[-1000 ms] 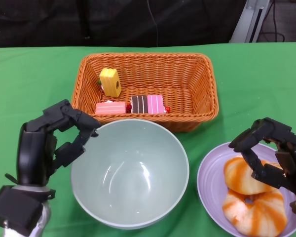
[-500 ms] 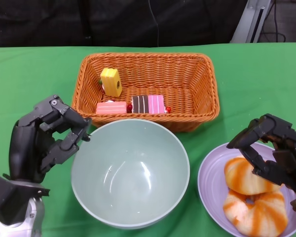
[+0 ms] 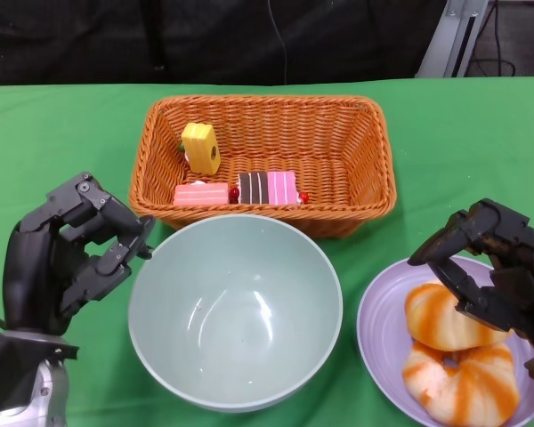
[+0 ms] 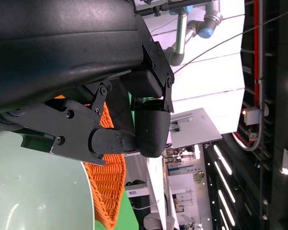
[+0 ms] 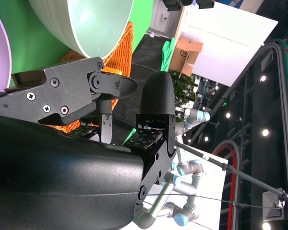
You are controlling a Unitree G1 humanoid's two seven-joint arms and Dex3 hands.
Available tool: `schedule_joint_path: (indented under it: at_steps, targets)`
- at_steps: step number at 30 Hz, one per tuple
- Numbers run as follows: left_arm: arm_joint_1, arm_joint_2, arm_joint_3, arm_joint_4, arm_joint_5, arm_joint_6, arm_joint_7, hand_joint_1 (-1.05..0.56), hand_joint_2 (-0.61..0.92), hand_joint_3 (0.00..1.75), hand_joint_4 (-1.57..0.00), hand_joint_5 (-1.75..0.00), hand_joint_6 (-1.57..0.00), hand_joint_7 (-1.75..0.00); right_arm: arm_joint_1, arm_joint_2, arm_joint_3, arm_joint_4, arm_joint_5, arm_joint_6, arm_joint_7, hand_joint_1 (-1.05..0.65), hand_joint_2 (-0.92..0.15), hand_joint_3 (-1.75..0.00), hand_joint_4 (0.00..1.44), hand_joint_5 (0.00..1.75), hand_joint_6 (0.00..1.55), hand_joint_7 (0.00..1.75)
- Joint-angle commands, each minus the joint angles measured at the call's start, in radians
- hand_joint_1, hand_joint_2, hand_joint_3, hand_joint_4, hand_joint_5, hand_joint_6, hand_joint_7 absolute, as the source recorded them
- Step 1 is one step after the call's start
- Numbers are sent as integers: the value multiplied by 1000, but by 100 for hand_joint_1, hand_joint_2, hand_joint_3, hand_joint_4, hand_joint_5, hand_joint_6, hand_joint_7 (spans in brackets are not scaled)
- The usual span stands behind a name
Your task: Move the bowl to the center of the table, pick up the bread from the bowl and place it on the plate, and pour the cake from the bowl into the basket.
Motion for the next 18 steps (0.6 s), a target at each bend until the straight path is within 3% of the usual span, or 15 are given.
schedule_joint_path:
  at_steps: [1,18]
  targets:
    - [-3,6,14,8,16,12,-7,-8,92,31,-76,-170,-77,-143,3,1,-23,-8,0,-5,-4,-12,-92,-40,73,132,58,127]
    - [-3,6,28,17,41,-5,-33,-9,92,32,-77,-169,-77,-145,-7,19,-50,-29,2,12,-11,-12,-92,-38,75,131,59,126]
